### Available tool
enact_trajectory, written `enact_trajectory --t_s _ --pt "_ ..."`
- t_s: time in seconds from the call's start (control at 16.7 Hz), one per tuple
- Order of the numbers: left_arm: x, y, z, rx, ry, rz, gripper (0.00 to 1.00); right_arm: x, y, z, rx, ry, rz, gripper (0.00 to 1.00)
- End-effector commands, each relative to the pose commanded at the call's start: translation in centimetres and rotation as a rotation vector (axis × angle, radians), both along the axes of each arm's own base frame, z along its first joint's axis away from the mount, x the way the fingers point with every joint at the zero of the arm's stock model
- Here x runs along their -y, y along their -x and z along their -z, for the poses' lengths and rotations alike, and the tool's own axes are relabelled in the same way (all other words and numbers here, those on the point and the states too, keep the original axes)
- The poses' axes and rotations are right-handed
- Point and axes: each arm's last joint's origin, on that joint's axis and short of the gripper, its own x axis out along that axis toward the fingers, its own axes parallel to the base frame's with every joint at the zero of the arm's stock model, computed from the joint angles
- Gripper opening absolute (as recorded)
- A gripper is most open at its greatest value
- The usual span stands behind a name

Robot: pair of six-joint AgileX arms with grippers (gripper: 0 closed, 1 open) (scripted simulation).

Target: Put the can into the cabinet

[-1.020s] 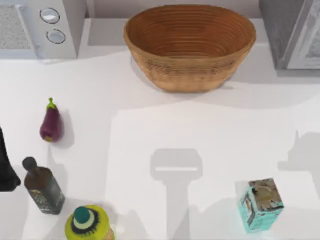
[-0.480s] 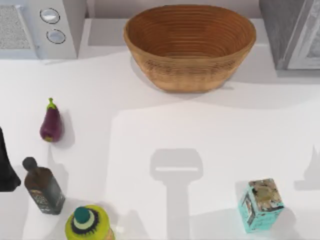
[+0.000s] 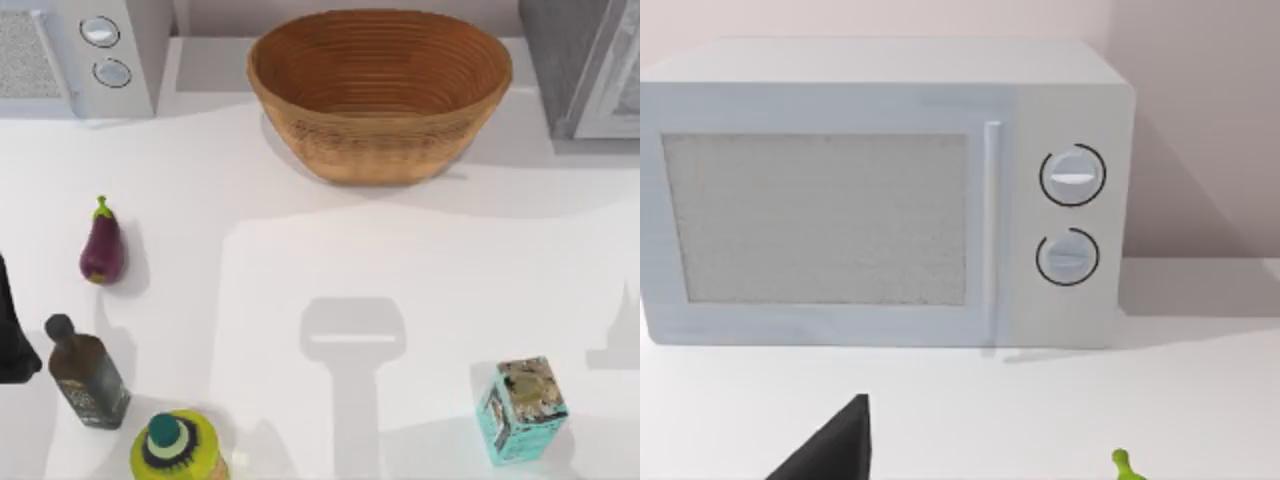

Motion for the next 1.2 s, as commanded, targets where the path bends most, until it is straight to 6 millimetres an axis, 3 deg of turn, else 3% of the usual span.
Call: enact_trajectory --t_s 0.18,0.36,0.6,0.78,0.96,1.2 --pt "0.0 0.0 0.0 0.000 0.000 0.000 1.00 -0.2 -0.7 -4.5 -0.037 0.003 0.011 0.00" --pt "0.0 0.0 0.0 0.000 0.000 0.000 1.00 -0.5 -2.4 -11.3 -0.041 0.003 0.020 0.00" --pt "0.0 0.0 0.0 0.000 0.000 0.000 1.00 -1.4 -5.9 -21.0 -0.006 -0.003 0.024 0.00" --pt "0.0 0.0 0.0 0.000 0.000 0.000 1.00 -2.4 -8.9 -26.8 0.027 -0.008 0.020 0.00" --pt "0.0 0.0 0.0 0.000 0.000 0.000 1.00 -3.4 -11.9 -30.4 0.040 -0.009 0.010 0.00" --pt "0.0 0.0 0.0 0.000 0.000 0.000 1.00 -4.6 -14.6 -32.3 0.036 -0.003 -0.006 0.00"
